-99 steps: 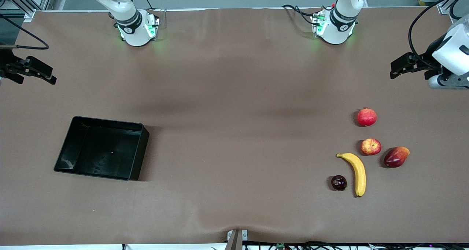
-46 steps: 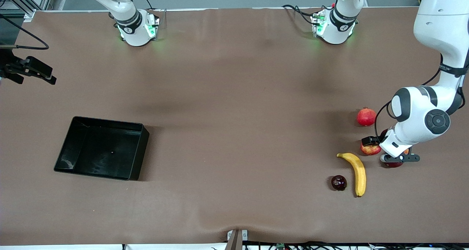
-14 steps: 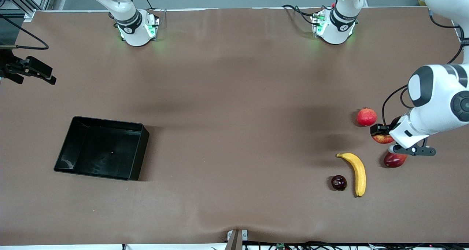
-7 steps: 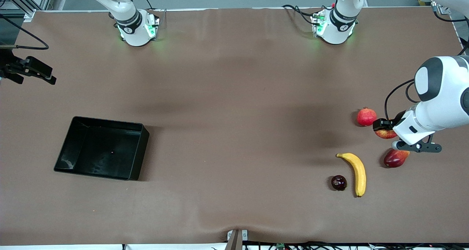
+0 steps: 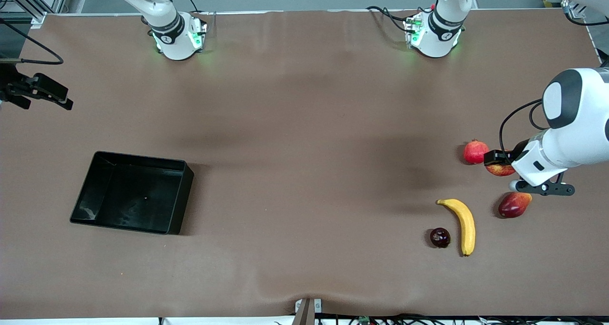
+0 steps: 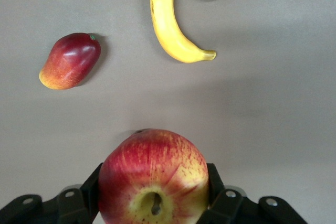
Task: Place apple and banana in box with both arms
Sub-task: 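Lift the apple slightly and hold it with the left gripper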
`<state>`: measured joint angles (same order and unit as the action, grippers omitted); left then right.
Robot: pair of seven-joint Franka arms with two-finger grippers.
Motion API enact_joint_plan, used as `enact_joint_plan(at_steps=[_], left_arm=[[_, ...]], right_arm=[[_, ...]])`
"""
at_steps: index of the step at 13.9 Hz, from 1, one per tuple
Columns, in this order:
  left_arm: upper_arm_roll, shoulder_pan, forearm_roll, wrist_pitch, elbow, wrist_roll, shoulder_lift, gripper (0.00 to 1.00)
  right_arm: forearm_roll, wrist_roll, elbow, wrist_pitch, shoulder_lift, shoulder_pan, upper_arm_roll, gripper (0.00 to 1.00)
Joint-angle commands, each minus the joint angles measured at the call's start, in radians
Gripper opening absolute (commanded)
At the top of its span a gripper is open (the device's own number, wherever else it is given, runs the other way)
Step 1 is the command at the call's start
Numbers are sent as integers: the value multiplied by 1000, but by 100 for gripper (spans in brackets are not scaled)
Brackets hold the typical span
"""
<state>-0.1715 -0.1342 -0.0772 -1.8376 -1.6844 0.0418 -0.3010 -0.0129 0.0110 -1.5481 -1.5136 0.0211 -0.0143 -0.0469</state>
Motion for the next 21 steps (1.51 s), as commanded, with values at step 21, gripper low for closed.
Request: enact_joint_plan(at_steps=[21], left_arm=[[-23,-4,36,61,15,-20,31,0]], right_arm=[[10,15,13,3,-6,2,4,100]])
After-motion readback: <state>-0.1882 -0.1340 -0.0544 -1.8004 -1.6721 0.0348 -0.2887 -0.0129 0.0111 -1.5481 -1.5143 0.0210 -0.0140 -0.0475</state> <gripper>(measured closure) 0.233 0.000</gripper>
